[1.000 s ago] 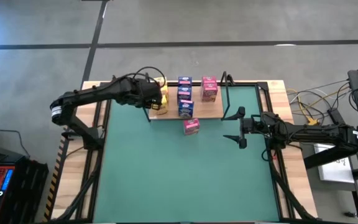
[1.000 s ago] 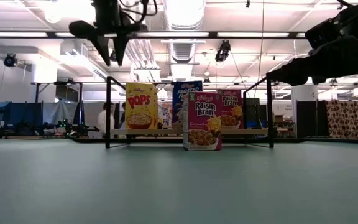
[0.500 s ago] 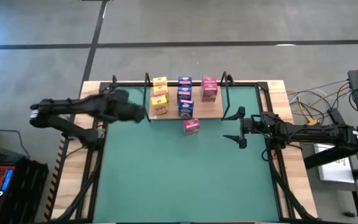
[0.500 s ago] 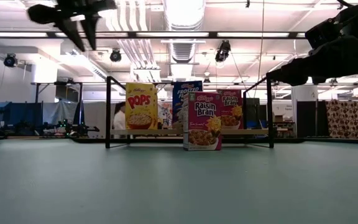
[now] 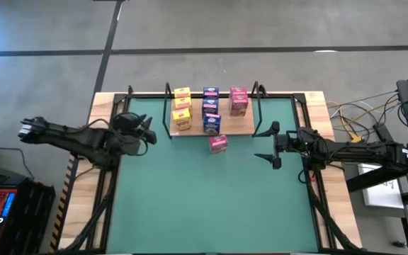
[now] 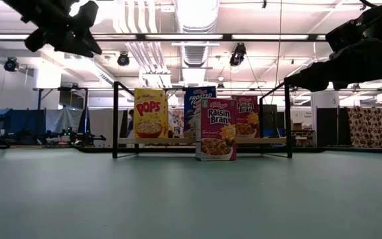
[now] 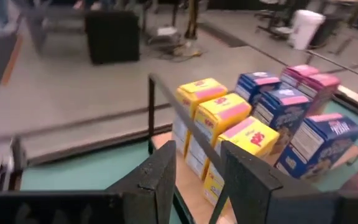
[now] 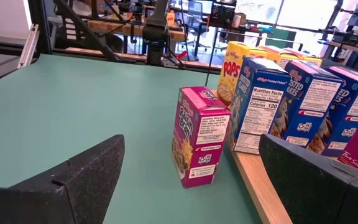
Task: Stack cereal on shelf
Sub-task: Put the pink cereal box on the shelf aligned with the other pink cereal boxes
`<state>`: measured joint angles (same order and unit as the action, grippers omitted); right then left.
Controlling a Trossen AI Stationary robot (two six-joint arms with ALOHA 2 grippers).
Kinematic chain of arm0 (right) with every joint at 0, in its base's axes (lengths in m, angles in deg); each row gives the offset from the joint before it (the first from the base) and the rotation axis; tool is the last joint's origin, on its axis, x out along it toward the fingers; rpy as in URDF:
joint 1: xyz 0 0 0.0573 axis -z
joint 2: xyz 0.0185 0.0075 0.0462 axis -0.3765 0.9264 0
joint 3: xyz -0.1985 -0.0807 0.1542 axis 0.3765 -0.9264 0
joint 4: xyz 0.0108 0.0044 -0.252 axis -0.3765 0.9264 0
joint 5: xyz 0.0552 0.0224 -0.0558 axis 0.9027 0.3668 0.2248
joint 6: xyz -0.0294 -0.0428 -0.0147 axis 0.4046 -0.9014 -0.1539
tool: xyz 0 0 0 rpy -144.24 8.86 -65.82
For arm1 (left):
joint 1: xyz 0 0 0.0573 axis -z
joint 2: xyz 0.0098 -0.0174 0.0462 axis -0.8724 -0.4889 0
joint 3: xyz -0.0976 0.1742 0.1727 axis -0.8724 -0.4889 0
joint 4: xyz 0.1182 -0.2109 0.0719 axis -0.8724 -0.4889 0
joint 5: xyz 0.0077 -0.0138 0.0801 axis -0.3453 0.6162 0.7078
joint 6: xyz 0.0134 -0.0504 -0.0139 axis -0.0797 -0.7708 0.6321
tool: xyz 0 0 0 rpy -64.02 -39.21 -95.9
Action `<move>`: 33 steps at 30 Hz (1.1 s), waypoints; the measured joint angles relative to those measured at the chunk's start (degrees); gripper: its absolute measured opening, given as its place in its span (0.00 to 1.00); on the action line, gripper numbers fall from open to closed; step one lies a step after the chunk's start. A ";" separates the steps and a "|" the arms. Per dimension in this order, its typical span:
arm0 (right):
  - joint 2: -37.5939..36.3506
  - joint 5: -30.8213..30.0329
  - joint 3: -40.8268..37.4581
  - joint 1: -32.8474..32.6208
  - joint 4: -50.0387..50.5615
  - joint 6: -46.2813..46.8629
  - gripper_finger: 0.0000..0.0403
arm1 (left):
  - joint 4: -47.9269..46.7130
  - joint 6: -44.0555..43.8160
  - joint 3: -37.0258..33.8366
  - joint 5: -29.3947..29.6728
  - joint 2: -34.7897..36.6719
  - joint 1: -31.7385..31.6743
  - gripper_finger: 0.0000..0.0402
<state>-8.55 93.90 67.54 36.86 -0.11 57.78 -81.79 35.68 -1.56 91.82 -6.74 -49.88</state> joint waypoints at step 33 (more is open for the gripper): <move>0.00 0.02 0.02 0.00 -0.01 0.00 0.90 | 32.18 13.81 -38.13 -9.43 41.12 0.00 0.27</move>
<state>-8.55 93.92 67.56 36.86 -0.12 57.78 -49.61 49.49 -39.69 82.39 34.38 -49.88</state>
